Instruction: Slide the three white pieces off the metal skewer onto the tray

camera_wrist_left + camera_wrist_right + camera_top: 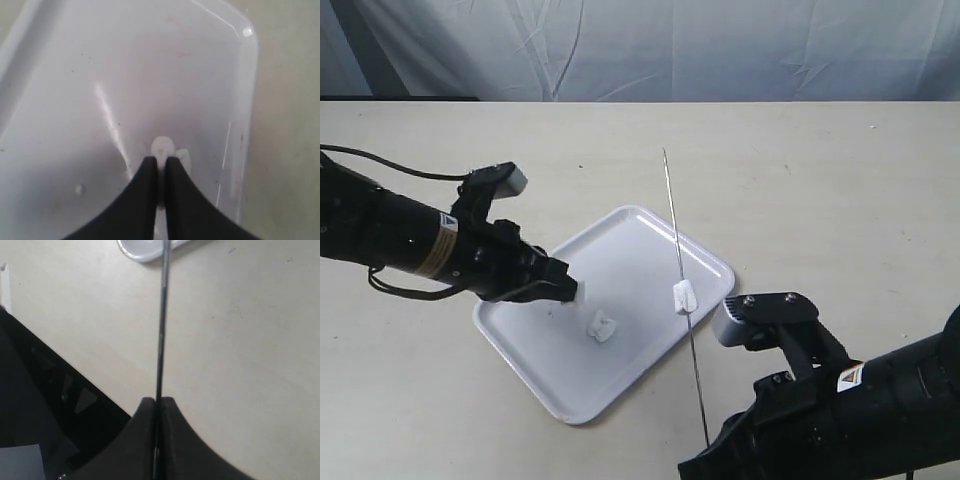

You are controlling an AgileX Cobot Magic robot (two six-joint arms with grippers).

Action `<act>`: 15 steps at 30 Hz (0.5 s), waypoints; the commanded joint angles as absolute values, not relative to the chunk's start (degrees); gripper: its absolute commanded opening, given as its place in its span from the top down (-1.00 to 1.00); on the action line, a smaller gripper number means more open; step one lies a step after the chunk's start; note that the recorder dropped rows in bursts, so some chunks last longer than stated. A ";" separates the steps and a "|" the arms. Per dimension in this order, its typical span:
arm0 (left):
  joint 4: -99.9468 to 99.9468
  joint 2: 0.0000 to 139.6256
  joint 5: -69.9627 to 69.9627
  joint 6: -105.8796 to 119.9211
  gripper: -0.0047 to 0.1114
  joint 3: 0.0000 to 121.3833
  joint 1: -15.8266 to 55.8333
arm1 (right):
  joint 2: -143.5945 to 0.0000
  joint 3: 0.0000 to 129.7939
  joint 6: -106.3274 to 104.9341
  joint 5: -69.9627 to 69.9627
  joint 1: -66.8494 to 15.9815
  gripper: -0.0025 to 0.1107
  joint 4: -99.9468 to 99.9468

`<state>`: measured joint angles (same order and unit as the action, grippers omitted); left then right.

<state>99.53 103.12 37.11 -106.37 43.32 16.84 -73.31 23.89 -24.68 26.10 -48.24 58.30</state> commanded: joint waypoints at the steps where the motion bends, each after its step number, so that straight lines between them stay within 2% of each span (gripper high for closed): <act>1: 99.95 105.67 39.55 -106.49 0.70 43.00 17.50 | -73.26 23.80 -24.99 25.81 -48.12 0.97 58.50; 4: 99.09 105.97 39.18 -106.49 0.25 43.00 17.50 | -73.26 23.80 -24.99 26.59 -48.12 0.97 58.83; 6: 97.33 105.97 39.89 -105.80 0.09 43.20 17.22 | -73.14 23.80 -26.22 26.58 -48.12 0.97 59.45; 7: 96.55 105.84 41.74 -105.80 0.08 43.47 16.82 | -72.91 23.80 -27.08 26.58 -48.12 0.97 59.86; 11: 86.29 103.91 67.99 -96.55 0.08 44.16 13.18 | -71.27 23.80 -32.18 26.35 -48.12 0.97 63.08; 15: 84.24 100.87 69.96 -92.17 0.09 44.04 12.05 | -69.90 23.91 -36.72 26.03 -48.12 0.97 67.57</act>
<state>85.76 103.27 66.66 -96.36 43.88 12.71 -71.11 23.89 -32.84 26.32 -48.24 64.25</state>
